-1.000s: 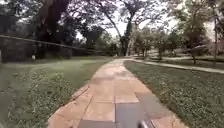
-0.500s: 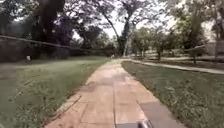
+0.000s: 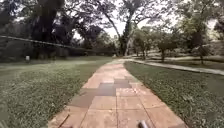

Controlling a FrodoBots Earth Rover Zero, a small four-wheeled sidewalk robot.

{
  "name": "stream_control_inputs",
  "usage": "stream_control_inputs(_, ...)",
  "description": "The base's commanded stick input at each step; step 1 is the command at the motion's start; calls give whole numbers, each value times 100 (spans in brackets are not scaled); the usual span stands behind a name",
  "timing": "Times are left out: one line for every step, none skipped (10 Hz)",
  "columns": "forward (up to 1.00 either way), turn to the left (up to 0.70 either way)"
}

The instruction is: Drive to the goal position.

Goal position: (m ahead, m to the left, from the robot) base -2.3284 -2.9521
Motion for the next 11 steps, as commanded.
stream_control_inputs(100,0)
stream_control_inputs(100,0)
stream_control_inputs(100,-3)
stream_control_inputs(100,-7)
stream_control_inputs(100,-15)
stream_control_inputs(100,-31)
stream_control_inputs(100,-37)
stream_control_inputs(100,-35)
stream_control_inputs(100,-3)
stream_control_inputs(100,0)
stream_control_inputs(100,0)
